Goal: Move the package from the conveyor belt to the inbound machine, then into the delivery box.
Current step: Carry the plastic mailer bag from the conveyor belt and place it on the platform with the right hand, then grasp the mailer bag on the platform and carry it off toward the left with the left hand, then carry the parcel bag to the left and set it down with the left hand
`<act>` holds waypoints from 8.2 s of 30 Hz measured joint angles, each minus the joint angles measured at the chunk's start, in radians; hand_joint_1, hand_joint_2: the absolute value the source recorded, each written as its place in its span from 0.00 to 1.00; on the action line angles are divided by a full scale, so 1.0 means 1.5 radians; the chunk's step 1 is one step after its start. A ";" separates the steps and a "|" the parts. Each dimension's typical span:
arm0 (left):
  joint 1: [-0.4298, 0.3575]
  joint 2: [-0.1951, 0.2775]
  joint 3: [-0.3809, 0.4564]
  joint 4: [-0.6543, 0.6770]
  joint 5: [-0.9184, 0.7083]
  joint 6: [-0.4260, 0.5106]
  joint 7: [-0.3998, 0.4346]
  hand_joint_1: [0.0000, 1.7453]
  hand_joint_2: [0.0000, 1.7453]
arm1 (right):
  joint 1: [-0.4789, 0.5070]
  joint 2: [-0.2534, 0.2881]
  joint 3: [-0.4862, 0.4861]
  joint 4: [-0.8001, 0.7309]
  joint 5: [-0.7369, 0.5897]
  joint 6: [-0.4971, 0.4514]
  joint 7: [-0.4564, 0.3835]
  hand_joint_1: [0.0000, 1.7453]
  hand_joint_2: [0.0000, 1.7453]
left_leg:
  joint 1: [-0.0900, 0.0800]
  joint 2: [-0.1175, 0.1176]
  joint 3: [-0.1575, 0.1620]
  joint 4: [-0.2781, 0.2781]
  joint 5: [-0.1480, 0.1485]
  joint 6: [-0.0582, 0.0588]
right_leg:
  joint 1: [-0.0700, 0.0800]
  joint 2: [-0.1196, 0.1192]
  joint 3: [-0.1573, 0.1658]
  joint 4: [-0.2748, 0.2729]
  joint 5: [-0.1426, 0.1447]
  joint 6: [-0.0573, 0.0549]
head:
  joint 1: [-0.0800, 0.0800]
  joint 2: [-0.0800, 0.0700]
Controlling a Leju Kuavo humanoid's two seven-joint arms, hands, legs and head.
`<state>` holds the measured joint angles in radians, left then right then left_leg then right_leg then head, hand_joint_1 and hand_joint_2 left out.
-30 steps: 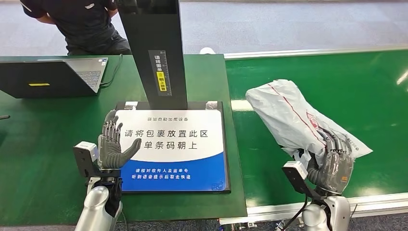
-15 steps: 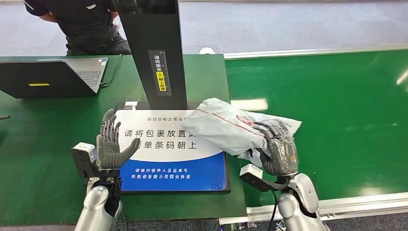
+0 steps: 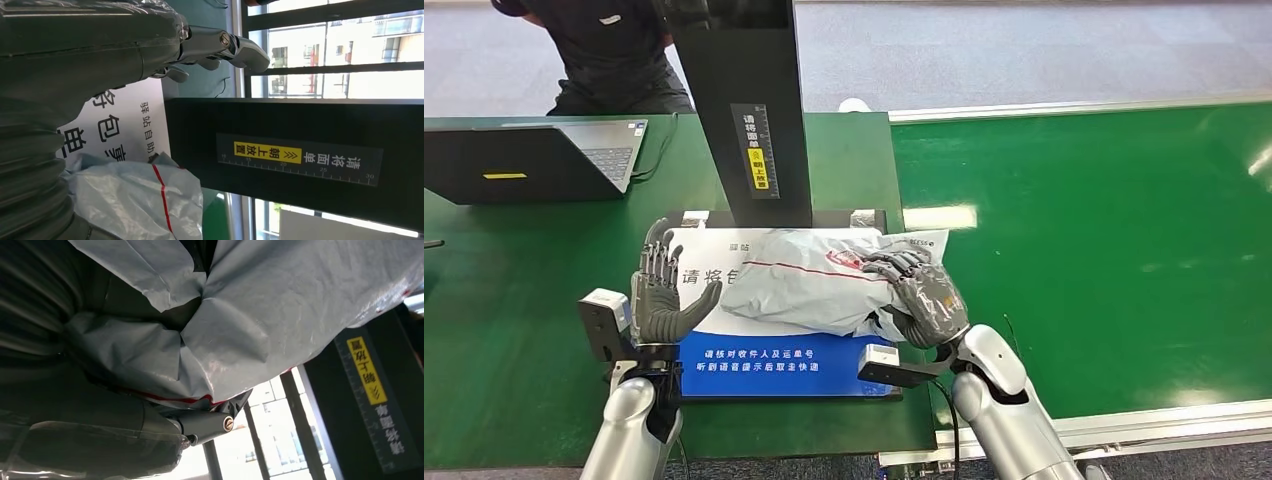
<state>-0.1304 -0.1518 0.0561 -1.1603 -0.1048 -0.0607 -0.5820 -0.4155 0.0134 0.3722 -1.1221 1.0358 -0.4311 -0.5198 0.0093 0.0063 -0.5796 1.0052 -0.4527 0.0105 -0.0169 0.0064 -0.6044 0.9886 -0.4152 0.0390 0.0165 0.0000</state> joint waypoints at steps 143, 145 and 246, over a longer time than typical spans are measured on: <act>0.072 0.024 -0.160 -0.086 -0.526 0.141 0.091 0.00 1.00 | 0.224 0.052 -0.342 -0.278 -0.595 0.443 -0.067 0.00 1.00 | 0.000 0.000 -0.002 0.000 0.000 -0.001 | 0.000 0.000 -0.003 0.001 0.000 -0.001 | 0.000 0.000; 0.072 0.026 -0.165 -0.084 -0.532 0.145 0.097 0.00 1.00 | 0.224 0.052 -0.342 -0.278 -0.595 0.443 -0.068 0.00 1.00 | 0.000 0.000 -0.002 0.000 0.000 -0.001 | 0.000 0.000 -0.003 0.001 0.000 -0.001 | 0.000 0.000; -0.141 0.084 0.821 -0.027 -0.759 0.504 -0.040 0.00 1.00 | 0.267 0.078 -0.393 -0.318 -0.588 0.455 -0.068 0.00 1.00 | 0.001 0.003 -0.002 0.000 -0.001 -0.002 | 0.001 0.003 -0.004 0.002 -0.002 -0.003 | 0.000 0.000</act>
<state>-0.3417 -0.0251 1.2874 -1.2013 -1.2434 0.6950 -0.6425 -0.0149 0.1307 -0.2173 -1.5984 0.1543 0.2514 -0.6218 0.0103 0.0111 -0.5824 1.0051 -0.4543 0.0069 -0.0157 0.0110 -0.6111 0.9924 -0.4177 0.0339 0.0163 0.0000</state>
